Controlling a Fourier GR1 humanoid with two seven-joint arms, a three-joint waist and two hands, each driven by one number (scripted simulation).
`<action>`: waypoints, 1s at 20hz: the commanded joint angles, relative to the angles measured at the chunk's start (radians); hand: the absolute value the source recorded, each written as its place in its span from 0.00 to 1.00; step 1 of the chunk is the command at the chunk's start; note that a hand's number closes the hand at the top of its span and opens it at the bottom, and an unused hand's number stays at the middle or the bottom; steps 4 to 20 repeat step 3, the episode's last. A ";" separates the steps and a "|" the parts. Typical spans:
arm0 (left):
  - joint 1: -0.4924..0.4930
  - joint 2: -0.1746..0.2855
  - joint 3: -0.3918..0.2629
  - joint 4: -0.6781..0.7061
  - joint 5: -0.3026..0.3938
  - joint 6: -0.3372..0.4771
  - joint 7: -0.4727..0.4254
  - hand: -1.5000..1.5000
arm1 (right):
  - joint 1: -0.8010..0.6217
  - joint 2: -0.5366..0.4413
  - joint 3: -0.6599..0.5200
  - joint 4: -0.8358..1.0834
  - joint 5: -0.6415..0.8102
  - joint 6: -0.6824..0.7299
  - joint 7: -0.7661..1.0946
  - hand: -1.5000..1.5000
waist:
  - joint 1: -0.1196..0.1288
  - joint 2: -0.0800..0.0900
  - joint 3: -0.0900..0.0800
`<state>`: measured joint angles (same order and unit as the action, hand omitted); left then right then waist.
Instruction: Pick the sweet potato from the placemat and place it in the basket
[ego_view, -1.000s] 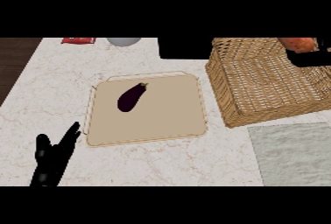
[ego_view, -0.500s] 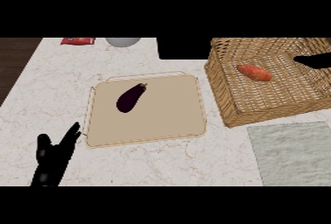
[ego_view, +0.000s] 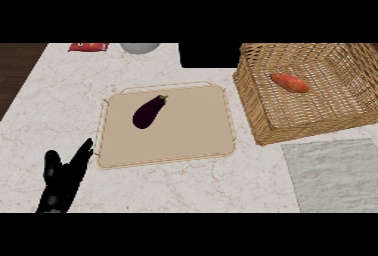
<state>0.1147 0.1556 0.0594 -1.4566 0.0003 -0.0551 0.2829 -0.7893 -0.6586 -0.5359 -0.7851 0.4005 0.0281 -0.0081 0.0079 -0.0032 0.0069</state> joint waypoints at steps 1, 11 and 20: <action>0.038 -0.011 -0.008 0.017 -0.009 0.002 0.008 0.50 | 0.077 -0.086 -0.057 0.042 -0.033 0.019 -0.048 0.00 | -0.005 0.005 -0.006; 0.019 -0.001 0.003 0.055 0.002 -0.022 -0.019 0.50 | 0.074 -0.149 -0.092 0.107 -0.068 0.072 -0.080 0.00 | -0.002 0.007 -0.006; 0.019 -0.001 0.003 0.055 0.002 -0.022 -0.019 0.50 | 0.074 -0.149 -0.092 0.107 -0.068 0.072 -0.080 0.00 | -0.002 0.007 -0.006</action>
